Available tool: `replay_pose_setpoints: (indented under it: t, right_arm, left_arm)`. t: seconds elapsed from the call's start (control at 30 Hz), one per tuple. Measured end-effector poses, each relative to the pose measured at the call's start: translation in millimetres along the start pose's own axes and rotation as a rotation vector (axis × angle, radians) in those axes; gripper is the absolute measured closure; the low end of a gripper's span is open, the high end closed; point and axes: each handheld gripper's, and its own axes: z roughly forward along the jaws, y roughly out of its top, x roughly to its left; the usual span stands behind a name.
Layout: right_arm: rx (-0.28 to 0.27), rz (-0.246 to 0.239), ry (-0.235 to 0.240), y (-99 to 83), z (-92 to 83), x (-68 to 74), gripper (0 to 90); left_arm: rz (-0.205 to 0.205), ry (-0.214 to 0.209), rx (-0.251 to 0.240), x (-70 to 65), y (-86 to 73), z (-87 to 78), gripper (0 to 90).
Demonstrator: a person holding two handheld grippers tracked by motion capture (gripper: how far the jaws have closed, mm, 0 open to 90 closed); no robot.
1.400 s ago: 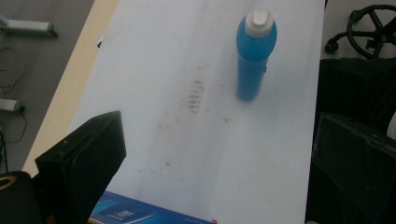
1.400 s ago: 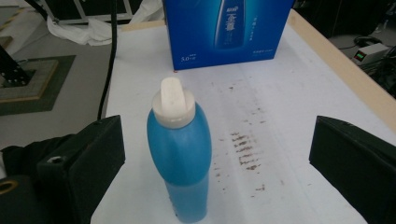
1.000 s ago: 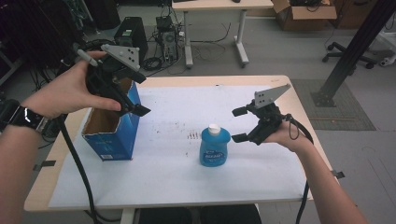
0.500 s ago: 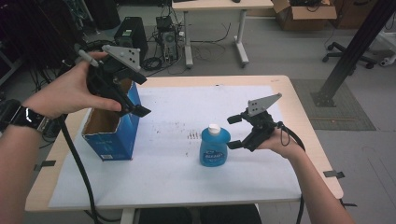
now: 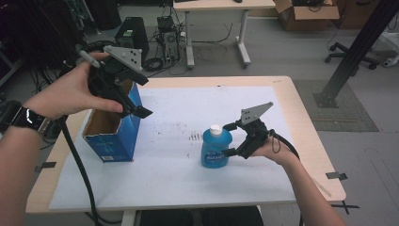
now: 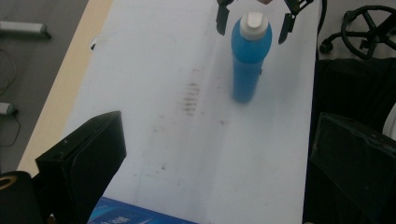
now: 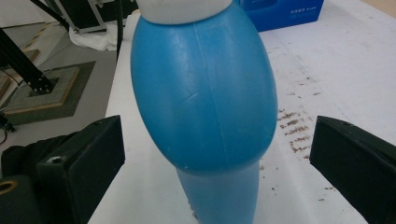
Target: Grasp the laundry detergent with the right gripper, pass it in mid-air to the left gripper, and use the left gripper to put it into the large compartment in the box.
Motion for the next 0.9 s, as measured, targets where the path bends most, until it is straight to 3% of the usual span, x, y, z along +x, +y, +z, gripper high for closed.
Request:
replay_pose_setpoints:
  t: [0.9]
  right_arm:
    - [0.006, 0.009, 0.035, -7.5, 32.3, -1.6, 8.2]
  left_arm:
    - [0.003, -0.003, -0.006, -1.2, -0.9, -1.7, 3.6]
